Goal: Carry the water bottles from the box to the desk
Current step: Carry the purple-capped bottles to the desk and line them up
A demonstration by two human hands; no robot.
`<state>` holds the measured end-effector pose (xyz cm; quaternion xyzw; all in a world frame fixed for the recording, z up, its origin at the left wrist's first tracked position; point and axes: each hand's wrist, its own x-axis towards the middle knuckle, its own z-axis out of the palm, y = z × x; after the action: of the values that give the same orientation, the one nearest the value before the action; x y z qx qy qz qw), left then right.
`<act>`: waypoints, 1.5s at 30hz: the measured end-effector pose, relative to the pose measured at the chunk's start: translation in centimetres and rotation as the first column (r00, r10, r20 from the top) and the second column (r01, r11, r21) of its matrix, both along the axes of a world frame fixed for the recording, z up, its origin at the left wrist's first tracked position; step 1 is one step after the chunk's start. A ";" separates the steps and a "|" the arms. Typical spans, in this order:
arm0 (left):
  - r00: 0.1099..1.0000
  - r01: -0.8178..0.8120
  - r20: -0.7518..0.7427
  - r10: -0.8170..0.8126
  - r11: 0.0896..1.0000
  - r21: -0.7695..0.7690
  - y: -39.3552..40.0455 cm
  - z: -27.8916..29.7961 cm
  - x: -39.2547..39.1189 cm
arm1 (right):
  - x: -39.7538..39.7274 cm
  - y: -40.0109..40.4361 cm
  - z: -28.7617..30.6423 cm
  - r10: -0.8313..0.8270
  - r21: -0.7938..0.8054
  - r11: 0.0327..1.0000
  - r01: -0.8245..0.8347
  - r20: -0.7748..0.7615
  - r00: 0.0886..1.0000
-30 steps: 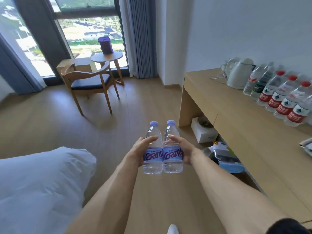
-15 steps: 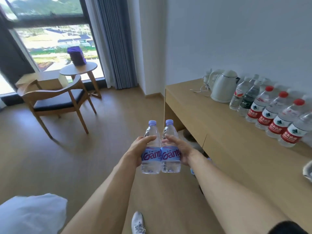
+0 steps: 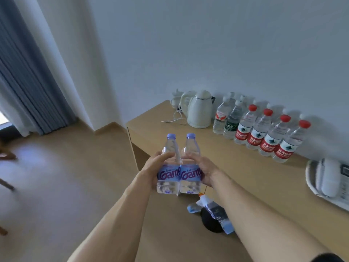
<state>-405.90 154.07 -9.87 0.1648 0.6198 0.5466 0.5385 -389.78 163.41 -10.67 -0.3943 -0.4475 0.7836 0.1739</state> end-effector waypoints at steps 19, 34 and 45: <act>0.902 0.430 -0.079 -0.424 0.894 0.123 24.5 -1.5 2.6 | 5.4 17.5 -1.7 -0.429 0.039 0.903 0.428 -0.001 0.903; 0.780 0.624 -0.242 -0.578 0.747 0.227 31.7 -3.2 0.0 | 6.2 23.2 -3.6 -0.474 0.321 0.850 0.418 0.116 0.873; 0.637 0.723 -0.520 -0.570 0.676 0.144 33.7 -5.0 -2.4 | 5.3 23.6 -4.3 -0.551 0.536 0.783 0.317 0.361 0.752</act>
<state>-408.26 187.75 -14.90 0.5859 0.5159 0.3597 0.5111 -384.44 187.01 -15.01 -0.6282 -0.5348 0.4665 0.3190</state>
